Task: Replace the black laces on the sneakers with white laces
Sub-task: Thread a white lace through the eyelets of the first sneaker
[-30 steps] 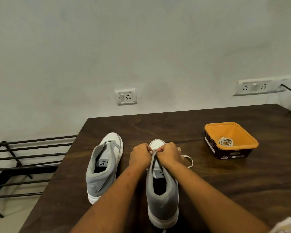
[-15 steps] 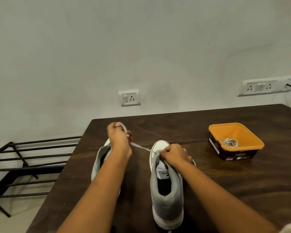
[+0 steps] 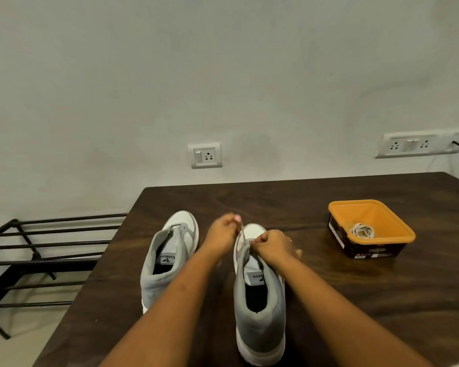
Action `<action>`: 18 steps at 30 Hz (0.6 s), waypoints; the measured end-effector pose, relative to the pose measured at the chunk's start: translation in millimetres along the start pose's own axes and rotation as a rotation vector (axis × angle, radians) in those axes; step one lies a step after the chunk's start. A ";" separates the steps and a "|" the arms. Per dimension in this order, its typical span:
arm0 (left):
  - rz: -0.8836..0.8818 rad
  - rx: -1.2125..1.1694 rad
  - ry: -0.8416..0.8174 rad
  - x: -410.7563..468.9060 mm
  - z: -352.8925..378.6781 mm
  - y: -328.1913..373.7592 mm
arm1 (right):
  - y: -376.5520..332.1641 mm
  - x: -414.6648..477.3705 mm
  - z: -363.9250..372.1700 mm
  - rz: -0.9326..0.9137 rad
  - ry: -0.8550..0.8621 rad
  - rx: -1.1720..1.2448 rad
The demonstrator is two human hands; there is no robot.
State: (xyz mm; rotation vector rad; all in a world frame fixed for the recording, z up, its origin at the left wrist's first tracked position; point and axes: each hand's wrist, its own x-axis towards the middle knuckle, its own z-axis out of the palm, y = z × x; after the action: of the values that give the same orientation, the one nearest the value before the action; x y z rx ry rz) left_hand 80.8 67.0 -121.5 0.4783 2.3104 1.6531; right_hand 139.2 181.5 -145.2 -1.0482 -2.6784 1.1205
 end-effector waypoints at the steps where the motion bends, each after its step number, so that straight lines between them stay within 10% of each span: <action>1: -0.024 -0.240 0.114 -0.6 -1.9 11.2 | 0.3 0.4 -0.1 0.004 0.000 -0.002; 5: -0.028 -1.180 0.303 -6.6 -20.8 60.3 | -1.8 0.0 -1.5 0.023 0.002 -0.011; 7: -0.048 -1.170 0.342 -11.1 -26.2 68.8 | -2.5 -0.8 -3.2 0.031 -0.002 -0.017; 14: 0.040 0.468 0.043 -1.3 -18.1 20.9 | -0.1 0.6 -7.5 0.010 -0.007 -0.003; 18: -0.027 0.991 -0.203 4.2 -0.8 -0.9 | -0.1 1.2 -9.0 -0.001 0.010 0.004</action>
State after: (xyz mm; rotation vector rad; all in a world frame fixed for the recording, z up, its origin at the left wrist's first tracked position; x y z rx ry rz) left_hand 76.6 67.8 -122.2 0.7323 2.7904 0.3003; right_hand 140.8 187.6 -138.7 -1.0493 -2.6674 1.1178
